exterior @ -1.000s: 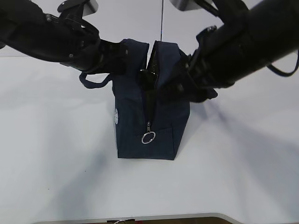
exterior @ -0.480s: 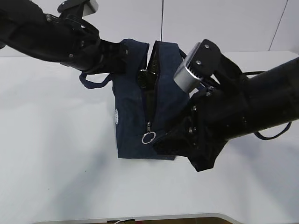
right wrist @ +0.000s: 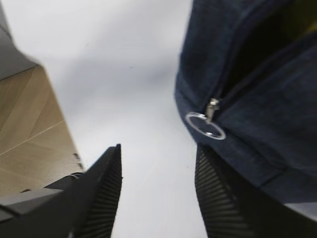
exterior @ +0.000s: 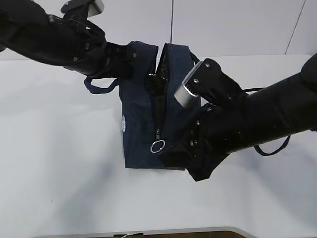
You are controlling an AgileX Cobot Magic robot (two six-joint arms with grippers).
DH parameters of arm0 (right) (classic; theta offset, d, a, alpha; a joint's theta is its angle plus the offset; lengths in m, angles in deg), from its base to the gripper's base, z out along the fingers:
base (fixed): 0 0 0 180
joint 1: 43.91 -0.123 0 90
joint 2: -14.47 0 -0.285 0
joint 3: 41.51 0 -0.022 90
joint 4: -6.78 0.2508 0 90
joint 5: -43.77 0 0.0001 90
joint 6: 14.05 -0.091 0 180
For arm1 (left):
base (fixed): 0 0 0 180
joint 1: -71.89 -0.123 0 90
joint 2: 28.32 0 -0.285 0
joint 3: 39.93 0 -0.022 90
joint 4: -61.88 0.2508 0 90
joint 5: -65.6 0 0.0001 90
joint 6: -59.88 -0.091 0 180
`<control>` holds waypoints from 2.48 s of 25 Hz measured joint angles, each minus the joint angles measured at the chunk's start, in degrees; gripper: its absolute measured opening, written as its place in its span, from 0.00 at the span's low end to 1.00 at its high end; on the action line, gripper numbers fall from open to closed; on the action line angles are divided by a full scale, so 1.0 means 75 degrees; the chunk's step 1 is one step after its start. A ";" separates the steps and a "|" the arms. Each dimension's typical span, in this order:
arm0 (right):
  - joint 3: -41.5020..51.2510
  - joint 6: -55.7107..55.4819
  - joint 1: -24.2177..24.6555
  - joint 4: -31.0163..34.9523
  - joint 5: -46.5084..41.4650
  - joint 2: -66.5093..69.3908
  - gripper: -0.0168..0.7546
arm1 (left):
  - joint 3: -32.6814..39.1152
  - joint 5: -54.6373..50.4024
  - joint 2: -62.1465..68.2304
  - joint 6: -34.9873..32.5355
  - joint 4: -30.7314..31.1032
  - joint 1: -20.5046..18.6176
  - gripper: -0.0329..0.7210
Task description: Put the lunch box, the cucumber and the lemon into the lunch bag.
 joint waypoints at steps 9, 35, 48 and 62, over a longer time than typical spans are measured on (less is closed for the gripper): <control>0.0000 0.2821 0.0000 0.0687 0.0747 0.0773 0.53 | 0.0000 0.0007 0.0000 0.0000 0.0000 0.0000 0.03; 0.0000 0.5857 0.0000 0.5005 0.0638 0.1762 0.53 | 0.0000 -0.0007 0.0000 0.0000 0.0000 0.0000 0.03; 0.0000 0.5892 0.0000 0.5032 0.0146 0.2178 0.53 | 0.0000 -0.0023 0.0000 0.0000 0.0000 0.0000 0.03; 0.0000 0.5892 0.0000 0.5032 0.0146 0.2302 0.53 | 0.0000 -0.0035 0.0000 0.0000 0.0013 0.0000 0.03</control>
